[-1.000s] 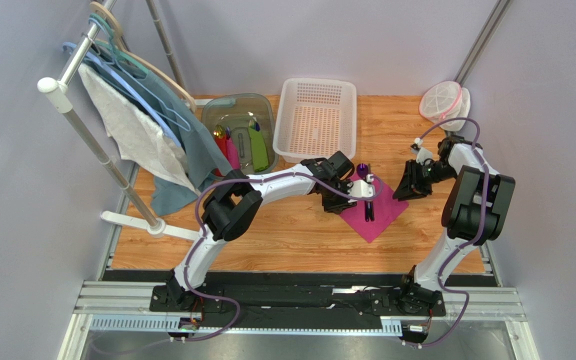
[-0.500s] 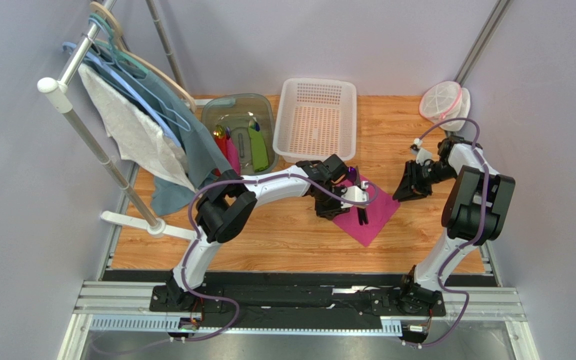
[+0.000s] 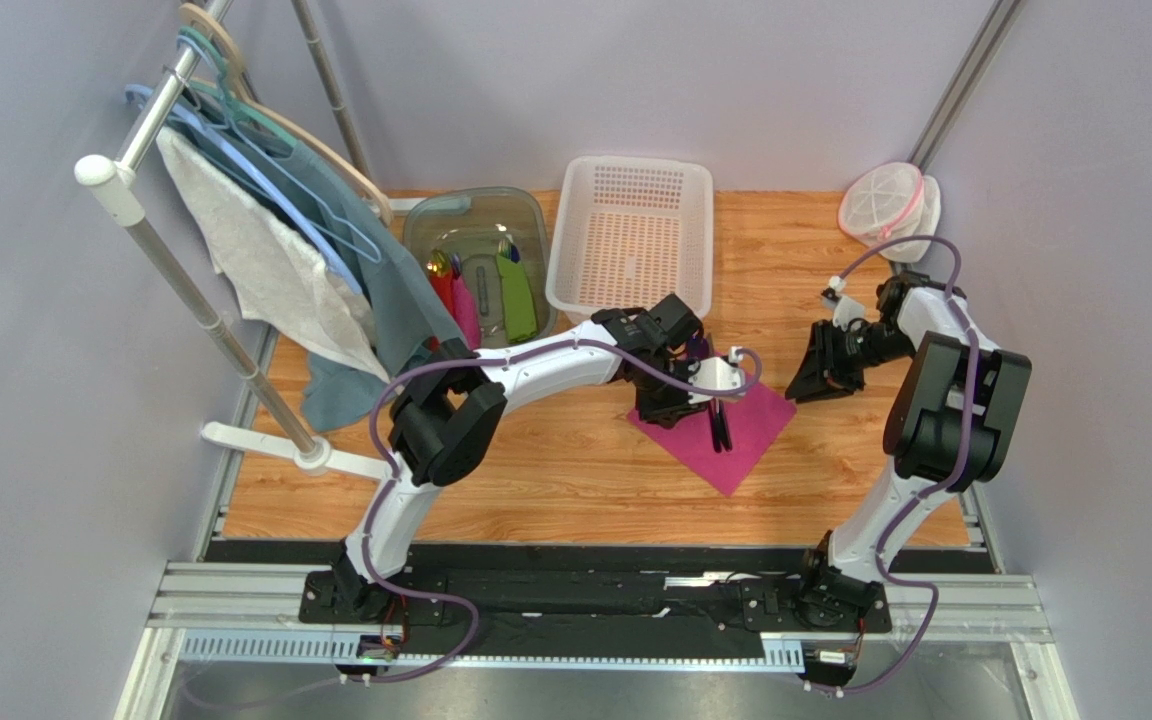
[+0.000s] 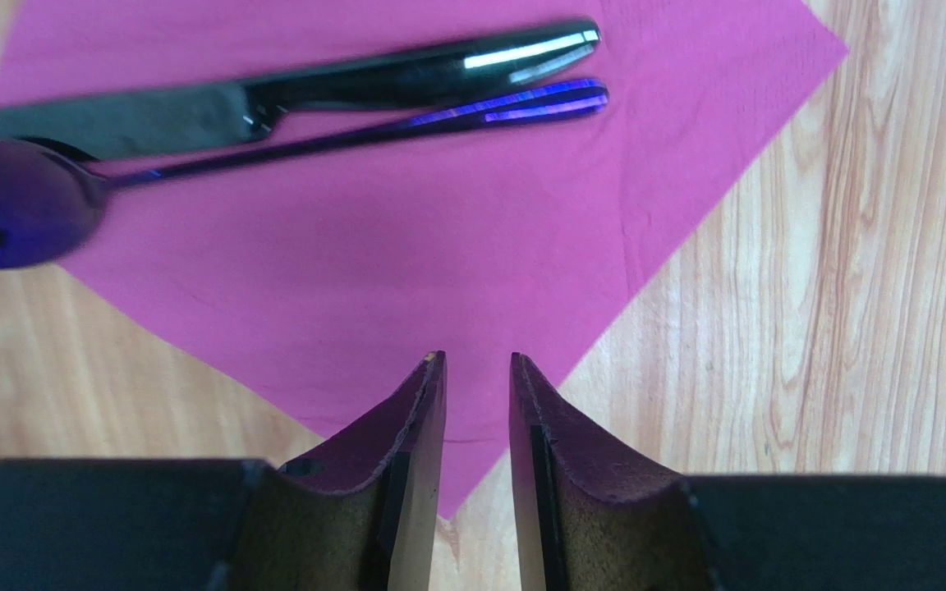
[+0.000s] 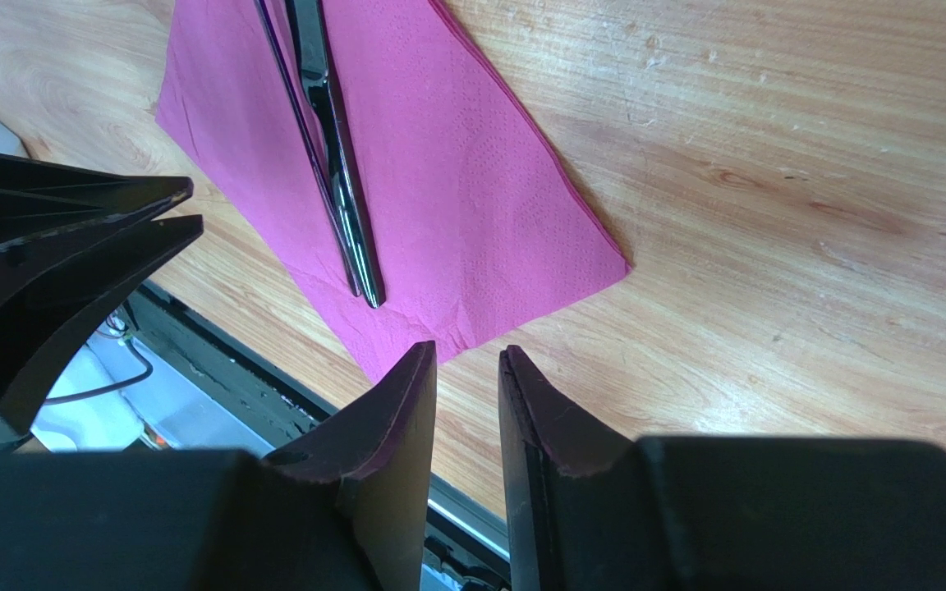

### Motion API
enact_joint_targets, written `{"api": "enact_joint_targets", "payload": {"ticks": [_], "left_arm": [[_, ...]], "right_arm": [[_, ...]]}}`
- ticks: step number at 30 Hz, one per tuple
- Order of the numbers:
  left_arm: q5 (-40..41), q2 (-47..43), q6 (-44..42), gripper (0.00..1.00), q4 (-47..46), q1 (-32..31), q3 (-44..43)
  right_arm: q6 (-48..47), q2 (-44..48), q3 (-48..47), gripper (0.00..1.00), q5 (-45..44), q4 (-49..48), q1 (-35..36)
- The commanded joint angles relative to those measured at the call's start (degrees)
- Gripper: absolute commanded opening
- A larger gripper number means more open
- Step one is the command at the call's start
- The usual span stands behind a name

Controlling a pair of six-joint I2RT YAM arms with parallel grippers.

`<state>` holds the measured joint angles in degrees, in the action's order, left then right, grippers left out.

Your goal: Place the utensils on the paper napkin and roll it up

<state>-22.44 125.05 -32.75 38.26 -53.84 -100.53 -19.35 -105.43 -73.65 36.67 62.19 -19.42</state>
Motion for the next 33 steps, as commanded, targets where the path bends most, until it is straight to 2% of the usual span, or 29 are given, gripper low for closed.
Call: {"api": "enact_joint_targets", "payload": {"ticks": [1, 14, 26, 33], "left_arm": [[-1.03, 2.03, 1.73, 0.34, -0.46, 0.14, -3.53], [-2.52, 3.80, -1.17, 0.34, 4.01, 0.14, -1.87], [-2.08, -7.19, -8.64, 0.33, 2.26, 0.75, 18.77], [-2.52, -10.70, -8.29, 0.32, 1.56, 4.09, 22.75]], "right_arm": [[-0.68, 3.65, -0.27, 0.29, 1.39, 0.65, -0.62], [-0.51, 3.74, -0.53, 0.29, 1.83, 1.09, -0.88], [0.28, 4.97, 2.45, 0.29, 3.68, 0.91, -0.88], [0.90, 6.55, 6.14, 0.29, 6.05, 1.00, -0.27]]}}
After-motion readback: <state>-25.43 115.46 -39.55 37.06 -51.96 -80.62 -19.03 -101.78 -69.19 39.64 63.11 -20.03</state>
